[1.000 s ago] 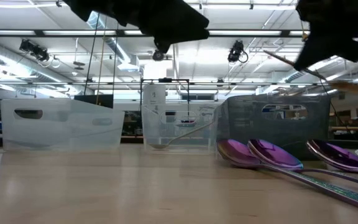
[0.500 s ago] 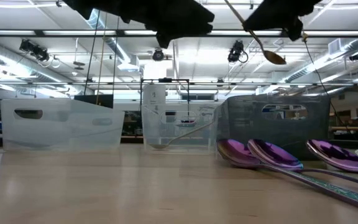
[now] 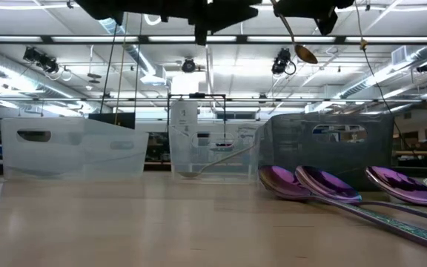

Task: Sort silverware by color (type)
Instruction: Put the gold spoon into the right transparent bin

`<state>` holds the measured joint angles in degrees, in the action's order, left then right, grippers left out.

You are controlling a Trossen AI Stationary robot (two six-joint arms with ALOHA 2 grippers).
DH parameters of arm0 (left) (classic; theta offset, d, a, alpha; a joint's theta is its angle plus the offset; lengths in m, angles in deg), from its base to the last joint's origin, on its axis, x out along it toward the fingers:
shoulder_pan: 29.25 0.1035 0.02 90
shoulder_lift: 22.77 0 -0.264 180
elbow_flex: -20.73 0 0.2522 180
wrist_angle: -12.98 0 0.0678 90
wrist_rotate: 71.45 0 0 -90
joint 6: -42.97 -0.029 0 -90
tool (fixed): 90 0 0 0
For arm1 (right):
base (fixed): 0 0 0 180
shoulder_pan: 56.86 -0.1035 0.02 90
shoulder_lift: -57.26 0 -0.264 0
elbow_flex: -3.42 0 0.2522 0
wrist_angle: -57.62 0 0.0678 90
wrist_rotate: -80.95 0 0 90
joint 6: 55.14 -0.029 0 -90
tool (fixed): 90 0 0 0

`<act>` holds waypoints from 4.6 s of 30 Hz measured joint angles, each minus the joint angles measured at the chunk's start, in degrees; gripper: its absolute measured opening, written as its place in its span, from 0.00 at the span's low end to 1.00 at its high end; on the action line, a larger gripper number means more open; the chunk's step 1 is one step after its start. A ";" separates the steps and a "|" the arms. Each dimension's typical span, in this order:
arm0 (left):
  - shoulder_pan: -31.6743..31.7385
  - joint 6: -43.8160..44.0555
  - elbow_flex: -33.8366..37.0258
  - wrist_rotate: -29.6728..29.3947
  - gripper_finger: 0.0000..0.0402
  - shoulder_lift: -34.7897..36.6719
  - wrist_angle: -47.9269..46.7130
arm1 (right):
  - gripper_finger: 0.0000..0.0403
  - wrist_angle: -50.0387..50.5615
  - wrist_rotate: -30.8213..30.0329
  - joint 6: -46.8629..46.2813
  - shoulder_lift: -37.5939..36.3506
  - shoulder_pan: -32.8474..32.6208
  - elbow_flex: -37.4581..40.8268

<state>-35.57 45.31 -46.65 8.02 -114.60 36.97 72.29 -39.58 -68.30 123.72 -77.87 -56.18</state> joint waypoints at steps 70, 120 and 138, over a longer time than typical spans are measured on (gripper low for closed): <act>2.05 -7.77 -1.53 7.78 0.06 -11.82 30.04 | 0.07 -7.99 -0.73 12.88 0.00 1.72 -0.02; 16.00 1.47 -1.46 19.89 0.08 -1.01 -20.86 | 0.44 12.94 -4.37 -13.68 0.00 1.59 -0.02; 17.61 6.31 -1.55 21.30 0.09 -4.54 -30.94 | 0.44 10.28 -6.04 -15.34 4.77 1.70 -0.04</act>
<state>-17.96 51.63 -48.20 29.33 -119.14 6.03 82.56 -45.63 -83.64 128.49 -76.17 -56.22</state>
